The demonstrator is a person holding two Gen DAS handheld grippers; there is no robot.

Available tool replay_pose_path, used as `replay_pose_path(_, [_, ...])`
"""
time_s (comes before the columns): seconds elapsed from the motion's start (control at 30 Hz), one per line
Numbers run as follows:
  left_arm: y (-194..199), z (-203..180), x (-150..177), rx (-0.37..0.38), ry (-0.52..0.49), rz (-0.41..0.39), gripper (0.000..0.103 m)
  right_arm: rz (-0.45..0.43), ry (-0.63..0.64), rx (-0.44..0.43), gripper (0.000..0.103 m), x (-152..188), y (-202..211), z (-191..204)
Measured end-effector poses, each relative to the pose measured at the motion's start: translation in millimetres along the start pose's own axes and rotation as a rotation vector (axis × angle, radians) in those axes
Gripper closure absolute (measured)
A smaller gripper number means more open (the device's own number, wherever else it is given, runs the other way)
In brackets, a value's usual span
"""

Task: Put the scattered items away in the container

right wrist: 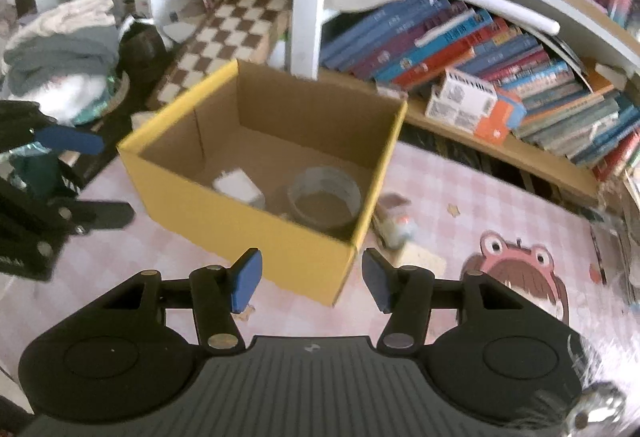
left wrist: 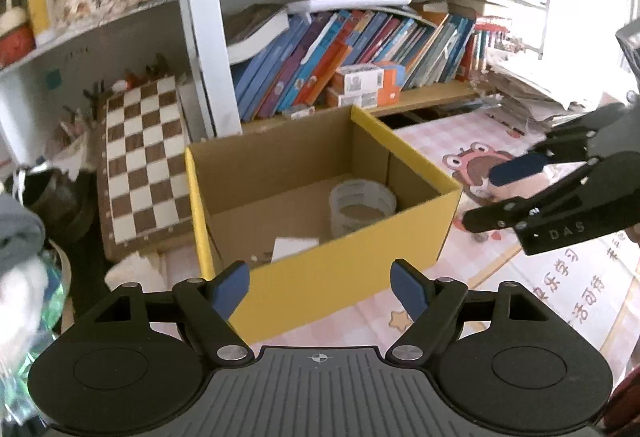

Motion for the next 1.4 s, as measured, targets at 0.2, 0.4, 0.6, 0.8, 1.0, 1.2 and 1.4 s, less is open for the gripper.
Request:
replay_pose_path(0.2, [-2,1,14,-0.003,0.033,0.031,0.023,0.021,-0.029,0.017,0.048,19,-1,1])
replay_pose_path(0.4, [-2,-5,24,0.013,0.046,0.051,0.023,0.025,-0.048,0.033,0.047,33,1,4])
replay_pose_path(0.6, [-3,-8,30,0.027,0.063,0.064,0.023,0.031,-0.077,0.034,0.047,43,3,7])
replay_pose_path(0.8, [-3,-9,35,0.03,0.07,0.075,0.023,0.041,-0.104,0.035,0.047,53,3,9])
replay_pose_path(1.0, [-6,-7,42,0.023,0.082,0.092,0.023,0.05,-0.124,0.046,0.047,62,3,10])
replay_pose_path(1.2, [-7,-9,47,0.024,0.093,0.101,0.023,0.0,-0.135,0.09,0.046,66,11,10])
replay_pose_path(1.4, [-8,-14,48,0.033,0.076,0.103,0.023,-0.006,-0.136,0.097,0.041,69,13,11])
Point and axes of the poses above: each gripper's, at about its wrist camera, not at the fingertips, and y roughly against the way its jaws point, z to its left, x to its underside, the point moved 3 cm from there along -y, roughly the way its jaws point, and after that the axes turned 9 degrees about y, right-handed, at the moved point
